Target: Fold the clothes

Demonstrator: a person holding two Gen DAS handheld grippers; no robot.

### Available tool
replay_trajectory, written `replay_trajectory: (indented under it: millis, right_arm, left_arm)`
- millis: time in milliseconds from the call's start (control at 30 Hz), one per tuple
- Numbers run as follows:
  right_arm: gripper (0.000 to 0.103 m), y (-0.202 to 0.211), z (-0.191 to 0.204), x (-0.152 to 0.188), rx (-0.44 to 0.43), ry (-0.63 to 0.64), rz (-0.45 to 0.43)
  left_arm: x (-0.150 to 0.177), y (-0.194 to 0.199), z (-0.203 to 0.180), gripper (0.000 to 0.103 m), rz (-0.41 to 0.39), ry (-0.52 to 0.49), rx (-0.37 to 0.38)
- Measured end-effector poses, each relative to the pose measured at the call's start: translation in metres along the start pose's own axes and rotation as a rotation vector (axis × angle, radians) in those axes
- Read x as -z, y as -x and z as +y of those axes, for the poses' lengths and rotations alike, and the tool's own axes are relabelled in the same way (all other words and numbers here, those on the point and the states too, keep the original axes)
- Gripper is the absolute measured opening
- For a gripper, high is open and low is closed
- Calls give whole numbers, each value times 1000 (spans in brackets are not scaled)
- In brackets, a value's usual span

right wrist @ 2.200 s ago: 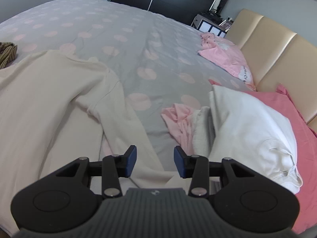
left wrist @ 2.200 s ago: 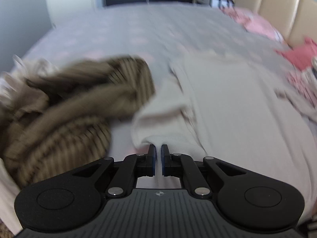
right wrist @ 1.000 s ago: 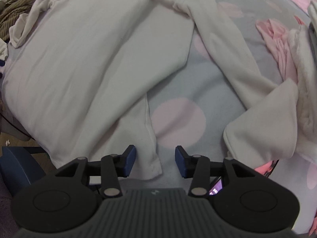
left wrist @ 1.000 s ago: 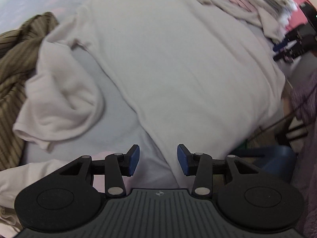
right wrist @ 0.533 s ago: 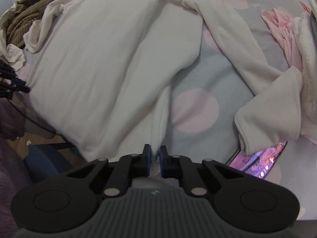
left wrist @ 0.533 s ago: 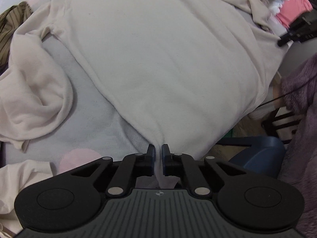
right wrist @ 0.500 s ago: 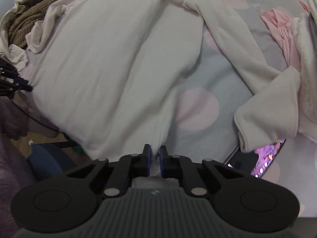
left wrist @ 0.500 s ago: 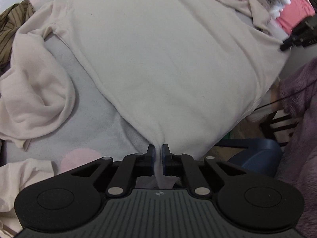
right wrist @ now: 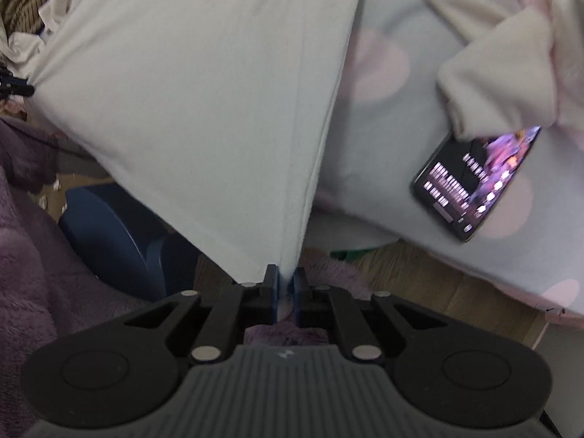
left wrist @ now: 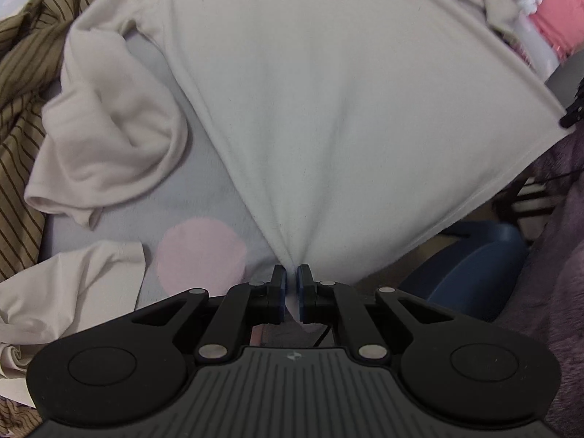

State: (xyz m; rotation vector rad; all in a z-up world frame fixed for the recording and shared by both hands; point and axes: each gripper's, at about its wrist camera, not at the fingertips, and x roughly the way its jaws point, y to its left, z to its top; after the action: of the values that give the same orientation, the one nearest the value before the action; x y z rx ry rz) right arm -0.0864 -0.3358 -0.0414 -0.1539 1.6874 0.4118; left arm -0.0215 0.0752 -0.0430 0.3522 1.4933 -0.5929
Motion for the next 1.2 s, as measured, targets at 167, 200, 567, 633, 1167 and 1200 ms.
replay_trajectory:
  millis: [167, 200, 567, 633, 1167, 1200]
  right_arm:
    - [18, 0, 2, -11, 15, 25, -32]
    - [31, 4, 1, -12, 24, 31, -45]
    - [36, 76, -16, -93, 94, 31, -333]
    - [36, 86, -20, -118, 127, 50, -400]
    - [35, 56, -115, -321, 167, -148, -697]
    - [35, 53, -119, -328, 157, -158, -702]
  left_arm:
    - [-9, 10, 14, 6, -41, 70, 19]
    - [-11, 18, 19, 7, -68, 89, 30]
    - [-111, 82, 78, 25, -423, 164, -48]
    - [-131, 79, 91, 26, -461, 172, -91]
    - [-250, -9, 186, 39, -497, 255, -176]
    - [-253, -14, 189, 40, -499, 254, -166]
